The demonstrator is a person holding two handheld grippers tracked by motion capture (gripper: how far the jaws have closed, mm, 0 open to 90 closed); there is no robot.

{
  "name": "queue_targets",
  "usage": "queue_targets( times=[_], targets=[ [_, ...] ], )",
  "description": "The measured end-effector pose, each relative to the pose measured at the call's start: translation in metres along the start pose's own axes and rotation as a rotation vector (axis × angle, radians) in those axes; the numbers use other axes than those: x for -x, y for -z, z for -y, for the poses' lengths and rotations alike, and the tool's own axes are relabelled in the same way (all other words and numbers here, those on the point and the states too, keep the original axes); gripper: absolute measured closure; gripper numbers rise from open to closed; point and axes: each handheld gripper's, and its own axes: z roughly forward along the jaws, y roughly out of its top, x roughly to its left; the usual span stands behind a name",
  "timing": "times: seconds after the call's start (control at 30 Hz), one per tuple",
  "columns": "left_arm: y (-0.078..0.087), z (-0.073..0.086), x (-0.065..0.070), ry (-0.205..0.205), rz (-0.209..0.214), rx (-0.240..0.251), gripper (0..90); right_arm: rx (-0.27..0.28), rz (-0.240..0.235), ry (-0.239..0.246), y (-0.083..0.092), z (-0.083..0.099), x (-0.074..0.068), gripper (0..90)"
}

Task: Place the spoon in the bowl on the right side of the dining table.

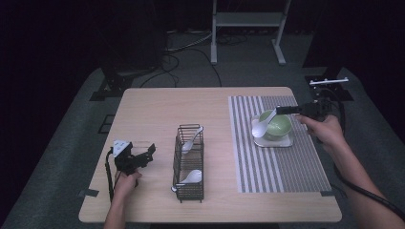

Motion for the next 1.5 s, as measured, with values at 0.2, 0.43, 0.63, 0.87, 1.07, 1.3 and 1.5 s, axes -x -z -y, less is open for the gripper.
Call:
queue_targets(
  times=[0.2, 0.43, 0.63, 0.87, 1.07, 1.3, 1.5],
  targets=[
    [0.0, 0.0, 0.0, 0.0, -0.001, 0.001, 0.0, 0.012, 0.007, -0.007, 0.003, -0.001, 0.004, 85.3],
    [0.0, 0.0, 0.0, 0.003, -0.001, 0.001, 0.0, 0.023, 0.02, -0.028, 0.008, 0.0, 0.01, 85.3],
    [0.0, 0.0, 0.0, -0.002, -0.001, -0.002, 0.0, 0.032, 0.038, -0.03, 0.012, -0.001, 0.014, 85.3],
    [0.0, 0.0, 0.0, -0.001, -0.001, 0.001, 0.0, 0.04, 0.062, -0.037, 0.016, -0.003, 0.017, 85.3],
    [0.0, 0.0, 0.0, 0.004, -0.001, 0.004, 0.0, 0.048, 0.08, -0.047, 0.019, -0.004, 0.02, 85.3],
    [0.0, 0.0, 0.0, -0.001, -0.001, 0.001, 0.0, 0.058, 0.101, -0.053, 0.023, -0.005, 0.024, 85.3],
    [0.0, 0.0, 0.0, 0.002, -0.001, 0.001, 0.0, 0.066, 0.113, -0.056, 0.025, -0.005, 0.027, 85.3]
  ],
)
